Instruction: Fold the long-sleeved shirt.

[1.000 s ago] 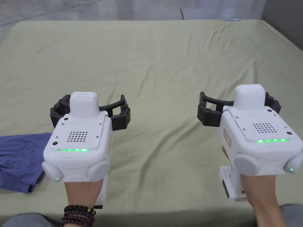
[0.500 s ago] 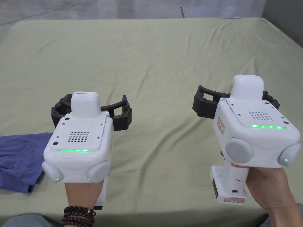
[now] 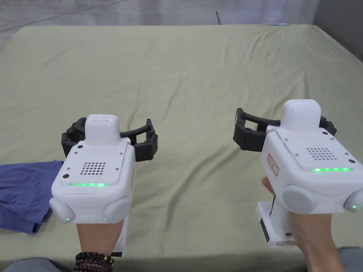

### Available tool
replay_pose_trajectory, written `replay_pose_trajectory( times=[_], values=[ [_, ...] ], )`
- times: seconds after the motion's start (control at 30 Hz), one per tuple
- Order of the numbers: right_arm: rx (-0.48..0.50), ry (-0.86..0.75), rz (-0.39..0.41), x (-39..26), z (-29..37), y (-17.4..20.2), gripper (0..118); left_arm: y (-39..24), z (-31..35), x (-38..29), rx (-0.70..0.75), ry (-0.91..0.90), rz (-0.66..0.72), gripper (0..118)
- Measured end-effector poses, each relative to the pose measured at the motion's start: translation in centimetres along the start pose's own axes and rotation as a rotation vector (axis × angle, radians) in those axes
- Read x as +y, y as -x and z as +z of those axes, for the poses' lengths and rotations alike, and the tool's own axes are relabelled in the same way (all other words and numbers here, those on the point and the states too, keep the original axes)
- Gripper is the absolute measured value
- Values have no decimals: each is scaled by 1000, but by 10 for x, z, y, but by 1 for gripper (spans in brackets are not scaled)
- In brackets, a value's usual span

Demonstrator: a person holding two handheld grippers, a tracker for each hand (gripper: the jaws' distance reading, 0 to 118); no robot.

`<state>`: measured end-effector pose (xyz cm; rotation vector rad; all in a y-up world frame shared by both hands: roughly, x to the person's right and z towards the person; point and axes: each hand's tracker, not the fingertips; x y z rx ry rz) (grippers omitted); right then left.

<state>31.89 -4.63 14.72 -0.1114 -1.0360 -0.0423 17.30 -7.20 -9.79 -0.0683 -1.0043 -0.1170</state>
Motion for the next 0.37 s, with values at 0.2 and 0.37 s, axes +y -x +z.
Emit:
replay_pose_trajectory(
  times=[0.2, 0.37],
  values=[
    [-20, 27, 9, -12, -4, 2, 118, -1, 0, -2, -4, 0, 16, 118],
    [-18, 13, 7, -8, -3, -1, 118, -1, -1, -2, -5, -3, 11, 118]
  ],
)
